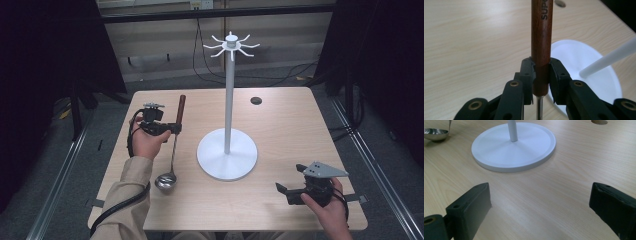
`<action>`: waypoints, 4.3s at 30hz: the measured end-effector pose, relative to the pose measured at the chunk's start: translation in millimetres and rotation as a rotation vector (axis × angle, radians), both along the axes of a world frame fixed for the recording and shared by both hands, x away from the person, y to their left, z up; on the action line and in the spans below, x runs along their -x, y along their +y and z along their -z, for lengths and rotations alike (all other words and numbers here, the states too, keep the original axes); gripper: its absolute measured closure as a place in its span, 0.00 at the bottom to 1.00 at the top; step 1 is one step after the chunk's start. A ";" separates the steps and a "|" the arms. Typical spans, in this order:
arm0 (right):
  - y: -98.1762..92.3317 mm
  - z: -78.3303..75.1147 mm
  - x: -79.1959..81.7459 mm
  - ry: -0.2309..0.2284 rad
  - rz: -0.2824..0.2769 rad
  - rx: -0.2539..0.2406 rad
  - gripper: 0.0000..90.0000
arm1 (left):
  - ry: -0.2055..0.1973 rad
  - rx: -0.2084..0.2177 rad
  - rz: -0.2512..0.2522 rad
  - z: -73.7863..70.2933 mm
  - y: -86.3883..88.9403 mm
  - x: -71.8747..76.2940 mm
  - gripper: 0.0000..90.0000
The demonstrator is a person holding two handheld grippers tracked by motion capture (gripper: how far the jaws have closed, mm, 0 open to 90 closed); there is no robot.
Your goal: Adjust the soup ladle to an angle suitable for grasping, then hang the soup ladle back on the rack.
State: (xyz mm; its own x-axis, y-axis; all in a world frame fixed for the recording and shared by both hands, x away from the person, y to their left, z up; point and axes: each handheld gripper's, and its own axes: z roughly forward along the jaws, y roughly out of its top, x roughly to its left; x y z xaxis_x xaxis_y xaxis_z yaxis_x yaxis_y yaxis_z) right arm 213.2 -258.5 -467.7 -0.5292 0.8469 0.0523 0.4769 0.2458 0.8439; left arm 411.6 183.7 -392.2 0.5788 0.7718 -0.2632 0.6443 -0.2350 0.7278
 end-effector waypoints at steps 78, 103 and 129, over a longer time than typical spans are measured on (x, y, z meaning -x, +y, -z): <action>8.2 -0.8 -4.3 -0.009 -0.023 0.016 0.02 | -0.357 0.266 0.247 -131.1 -43.4 77.9 0.83; 7.6 -0.8 -4.5 -0.008 -0.024 0.017 0.02 | -0.406 0.261 0.279 -148.3 -58.1 82.7 0.83; 5.9 -1.3 -4.6 -0.011 -0.019 0.017 0.02 | -0.393 0.259 0.285 -142.5 -77.6 73.5 0.83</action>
